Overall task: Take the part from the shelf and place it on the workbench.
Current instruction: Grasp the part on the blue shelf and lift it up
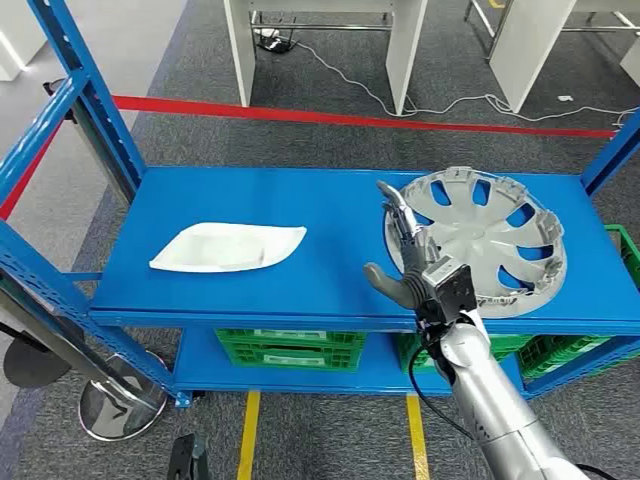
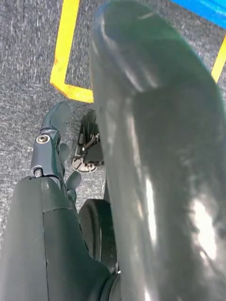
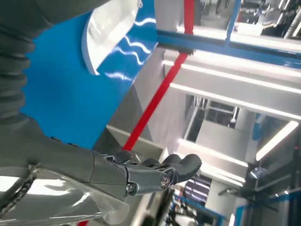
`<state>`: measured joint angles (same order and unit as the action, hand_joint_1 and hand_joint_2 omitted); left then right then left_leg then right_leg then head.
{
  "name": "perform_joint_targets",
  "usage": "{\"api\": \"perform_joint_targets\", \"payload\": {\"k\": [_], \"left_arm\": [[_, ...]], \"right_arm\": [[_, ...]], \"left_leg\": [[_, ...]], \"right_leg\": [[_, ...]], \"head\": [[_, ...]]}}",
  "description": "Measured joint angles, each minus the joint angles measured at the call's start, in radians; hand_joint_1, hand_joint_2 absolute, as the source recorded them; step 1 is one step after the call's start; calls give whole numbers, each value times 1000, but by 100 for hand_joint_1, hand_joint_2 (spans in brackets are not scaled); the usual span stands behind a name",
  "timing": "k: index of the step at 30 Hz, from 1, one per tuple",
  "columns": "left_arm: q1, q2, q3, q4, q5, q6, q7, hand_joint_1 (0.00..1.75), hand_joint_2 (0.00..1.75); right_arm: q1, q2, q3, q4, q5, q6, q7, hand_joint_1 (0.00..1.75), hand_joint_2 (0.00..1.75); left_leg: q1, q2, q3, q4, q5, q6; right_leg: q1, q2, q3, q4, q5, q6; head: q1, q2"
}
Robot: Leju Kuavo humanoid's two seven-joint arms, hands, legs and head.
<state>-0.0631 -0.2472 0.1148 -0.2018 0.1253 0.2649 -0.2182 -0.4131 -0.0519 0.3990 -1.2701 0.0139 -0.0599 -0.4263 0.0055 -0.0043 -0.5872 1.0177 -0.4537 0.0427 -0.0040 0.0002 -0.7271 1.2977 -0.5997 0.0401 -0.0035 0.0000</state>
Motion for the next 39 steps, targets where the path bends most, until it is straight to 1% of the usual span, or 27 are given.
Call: {"api": "perform_joint_targets", "payload": {"k": [2, 3, 5, 6, 7, 8, 11, 13, 15, 16, 17, 18, 20, 21, 22, 23, 25, 27, 28, 30, 31, 32, 33, 34, 36, 37, 39], "left_arm": [[0, -1, -1, 0, -1, -1, 3, 0, 0], [0, -1, -2, 0, -3, -2, 6, 0, 0], [-1, -3, -4, 0, -6, -3, 7, 0, 0], [-1, -3, -6, 0, -7, -4, 7, 0, 0], [-1, -3, -7, 0, -7, -4, 7, 0, 0], [-1, -4, -8, 0, -7, -4, 7, 0, 0], [-3, -4, -9, 0, -7, -3, 8, 0, 0], [-4, -4, -11, 0, -9, -4, 8, 0, 0], [-4, -4, -16, 0, -20, -6, 8, 0, 0], [-4, -4, -20, 0, -26, -7, 8, 0, 0], [-4, -4, -25, 0, -31, -8, 9, 0, 0], [-4, -4, -28, 0, -34, -8, 10, 0, 0], [-5, -3, -31, 0, -34, -7, 8, 0, 0], [-5, -3, -32, 0, -33, -7, 7, 0, 0], [-5, -3, -32, 0, -32, -6, 6, 0, 0], [-5, -3, -32, 0, -31, -6, 6, 0, 0], [-4, -3, -32, 0, -30, -4, 5, 0, 0], [-4, -4, -32, 0, -29, -8, 5, 0, 0], [-4, -4, -32, 0, -28, -12, 5, 0, 0], [-4, -5, -31, 0, -21, -22, -1, 0, 0], [-4, -5, -30, 0, -16, -25, -6, 0, 0], [-3, -5, -29, 0, -11, -27, -11, 0, 0], [-3, -5, -28, 0, -8, -27, -16, 0, 0], [-3, -5, -27, 0, -6, -28, -19, 0, 0], [-3, -5, -26, 0, -2, -36, -23, 0, 0], [-4, -5, -25, 0, 5, -45, -25, 0, 0], [-4, -5, -21, 0, 24, -65, -32, 0, 0]], "right_arm": [[3, -7, 0, -9, 18, -16, 4, 0, 175], [6, -15, -2, -17, 33, -28, 7, 0, 175], [6, -28, -5, -34, 49, -41, 8, 0, 175], [5, -32, -7, -41, 52, -43, 8, 0, 175], [4, -36, -7, -46, 54, -44, 8, 0, 175], [5, -39, -7, -50, 55, -46, 8, 0, 175], [10, -44, -8, -60, 57, -47, 7, 0, 175], [9, -45, -8, -66, 59, -47, 6, 0, 175], [11, -51, -8, -68, 76, -50, 8, 0, 175], [13, -58, -8, -67, 90, -54, 13, 0, 175], [14, -67, -8, -66, 109, -59, 22, 0, 175], [15, -79, -9, -65, 127, -64, 36, 0, 175], [16, -110, -13, -61, 164, -66, 67, 0, 175], [18, -127, -16, -59, 180, -66, 82, 0, 175], [21, -143, -20, -58, 197, -67, 96, 0, 175], [25, -159, -24, -57, 215, -69, 110, 0, 175], [34, -188, -29, -57, 257, -75, 137, 0, 175], [38, -212, -30, -57, 297, -80, 154, 0, 175], [40, -224, -30, -57, 311, -83, 158, 0, 175], [48, -241, -32, -57, 329, -94, 156, 0, 175], [58, -246, -33, -57, 336, -99, 153, 0, 175], [69, -249, -33, -57, 343, -103, 150, 0, 175], [81, -252, -33, -57, 352, -104, 150, 0, 175], [91, -255, -34, -57, 365, -103, 152, 0, 175], [102, -269, -33, -56, 406, -103, 167, 0, 175], [103, -277, -32, -54, 438, -107, 178, 0, 175], [103, -294, -29, -44, 504, -119, 200, 0, 175]], "left_leg": [[0, 0, 1, 0, 0, 0], [0, -1, 1, 1, -1, 0], [0, -2, 3, 2, -4, -4], [-2, -3, 2, 5, -6, -7], [-4, -3, 0, 7, -6, -12], [-6, -2, -2, 7, -6, -17], [-5, 0, -6, 16, -14, -32], [-3, 0, -34, 80, -55, -43], [-2, 0, -92, 208, -113, -48], [-2, 0, -119, 262, -130, -49], [-2, 0, -131, 286, -128, -48], [-2, 0, -128, 274, -107, -46], [-3, 0, -76, 154, -34, -36], [-4, 0, -47, 90, -9, -30], [-6, 0, -26, 43, 5, -25], [-8, 0, -18, 21, 5, -22], [-10, 0, -16, 12, 2, -15], [-7, 0, -11, 2, 7, -3], [-4, 0, -9, -2, 10, 2], [-4, 0, -9, -4, 11, 7], [-4, 0, -9, -4, 11, 8], [-4, 0, -8, -3, 10, 8], [-4, 0, -8, -3, 9, 8], [-4, 0, -7, -2, 8, 7], [-6, -1, -6, 2, 4, 1], [-9, -1, -8, 4, 2, -3], [-12, -1, -11, 8, 1, -12]], "right_leg": [[-2, 0, 3, -12, 19, 1], [-4, 0, 16, -43, 45, 2], [-7, -1, 76, -172, 111, 1], [-7, -1, 106, -232, 131, -1], [-7, 0, 125, -268, 139, -5], [-6, 2, 132, -282, 136, -10], [-7, 4, 134, -286, 138, -29], [-10, 1, 137, -290, 140, -40], [-9, -1, 137, -289, 138, -45], [-9, -2, 138, -289, 138, -46], [-8, -2, 138, -289, 137, -46], [-8, -2, 139, -289, 137, -46], [-7, -2, 143, -289, 135, -43], [-5, -2, 144, -288, 134, -40], [-4, -2, 143, -287, 133, -36], [-3, -2, 141, -287, 133, -31], [-3, -3, 139, -289, 135, -18], [-6, -2, 127, -271, 119, -7], [-7, -2, 110, -235, 98, -2], [-8, -1, 49, -112, 41, 5], [-8, -1, 18, -55, 22, 7], [-8, -1, 0, -23, 20, 9], [-9, -2, -1, -29, 36, 10], [-9, -2, 19, -74, 67, 10], [-10, -2, 86, -207, 126, 8], [-10, -2, 113, -256, 141, 3], [-7, 0, 131, -286, 140, -9]], "head": [[0, 0], [0, 0], [0, 0], [0, 0], [0, 0], [0, 0], [-1, 0], [-4, 0], [-6, 0], [-6, 0], [-6, 0], [-6, 0], [-6, 0], [-6, 0], [-5, 0], [-5, 0], [-5, 0], [-3, 0], [-1, 0], [3, 0], [3, 0], [3, 0], [3, 0], [3, 0], [3, 0], [3, 0], [2, 0]]}}
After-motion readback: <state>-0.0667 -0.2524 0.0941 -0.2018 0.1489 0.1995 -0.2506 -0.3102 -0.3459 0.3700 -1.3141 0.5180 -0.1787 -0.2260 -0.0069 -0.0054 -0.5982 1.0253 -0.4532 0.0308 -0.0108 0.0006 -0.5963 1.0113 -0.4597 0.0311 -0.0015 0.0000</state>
